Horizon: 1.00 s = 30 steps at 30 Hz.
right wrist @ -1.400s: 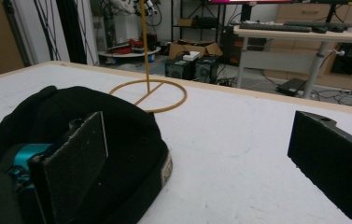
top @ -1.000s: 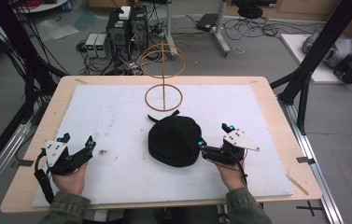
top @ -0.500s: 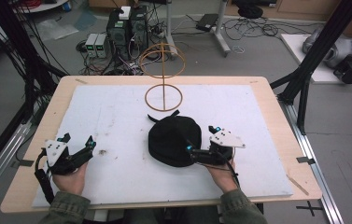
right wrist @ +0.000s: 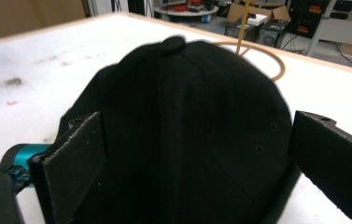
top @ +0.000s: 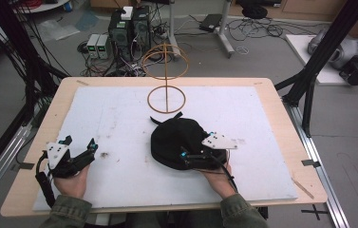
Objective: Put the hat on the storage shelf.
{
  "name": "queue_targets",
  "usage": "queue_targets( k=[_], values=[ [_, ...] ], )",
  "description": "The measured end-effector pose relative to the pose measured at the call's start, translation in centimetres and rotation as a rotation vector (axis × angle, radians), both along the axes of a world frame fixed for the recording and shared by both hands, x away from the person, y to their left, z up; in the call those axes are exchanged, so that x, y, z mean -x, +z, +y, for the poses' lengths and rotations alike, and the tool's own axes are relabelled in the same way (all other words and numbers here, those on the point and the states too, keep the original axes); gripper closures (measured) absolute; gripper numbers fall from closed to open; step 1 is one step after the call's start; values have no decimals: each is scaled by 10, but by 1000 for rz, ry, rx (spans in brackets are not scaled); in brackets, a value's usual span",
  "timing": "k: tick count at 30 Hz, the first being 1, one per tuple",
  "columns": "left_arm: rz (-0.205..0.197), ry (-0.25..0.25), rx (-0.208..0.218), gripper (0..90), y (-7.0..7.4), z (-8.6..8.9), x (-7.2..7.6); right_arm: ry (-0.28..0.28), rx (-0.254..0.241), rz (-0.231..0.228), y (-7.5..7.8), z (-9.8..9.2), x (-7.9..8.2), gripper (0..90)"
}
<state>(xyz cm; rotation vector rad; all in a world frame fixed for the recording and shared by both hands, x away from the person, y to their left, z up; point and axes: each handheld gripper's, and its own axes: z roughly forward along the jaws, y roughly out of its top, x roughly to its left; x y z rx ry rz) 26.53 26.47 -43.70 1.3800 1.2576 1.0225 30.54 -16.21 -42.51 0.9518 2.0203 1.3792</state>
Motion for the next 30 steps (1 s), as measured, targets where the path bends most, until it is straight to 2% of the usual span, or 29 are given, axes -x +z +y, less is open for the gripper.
queue_targets(
  k=[2,6,7,8,9,10,12,13,15,16,17,18,19,30],
  values=[
    [-3,0,1,193,0,0,0,7,22,23,-5,7,-3,38],
    [-1,1,2,194,0,0,0,7,44,40,-8,13,-3,56],
    [-1,1,2,194,0,0,0,4,48,39,-8,14,-3,70],
    [1,0,0,194,0,0,0,7,47,45,-8,14,-3,135],
    [1,0,0,194,0,0,0,7,47,45,-8,14,-3,135],
    [4,-1,2,193,0,0,0,-6,42,54,-7,14,-1,241],
    [3,-1,2,194,0,0,0,-22,30,72,-6,13,-1,387],
    [3,0,4,194,0,0,0,-24,25,85,-6,13,-1,419],
    [4,-1,2,194,0,0,0,-12,16,120,-6,14,-2,543],
    [4,-2,2,194,0,0,0,-27,26,115,-6,15,-2,645],
    [4,-2,2,194,0,0,0,-27,26,115,-6,15,-2,645],
    [3,-2,3,194,0,0,0,-41,22,120,-4,16,0,817],
    [2,-2,3,194,0,0,0,-40,21,121,-4,16,1,856],
    [2,-2,9,195,0,0,0,-24,14,107,-4,18,4,875]
  ],
)
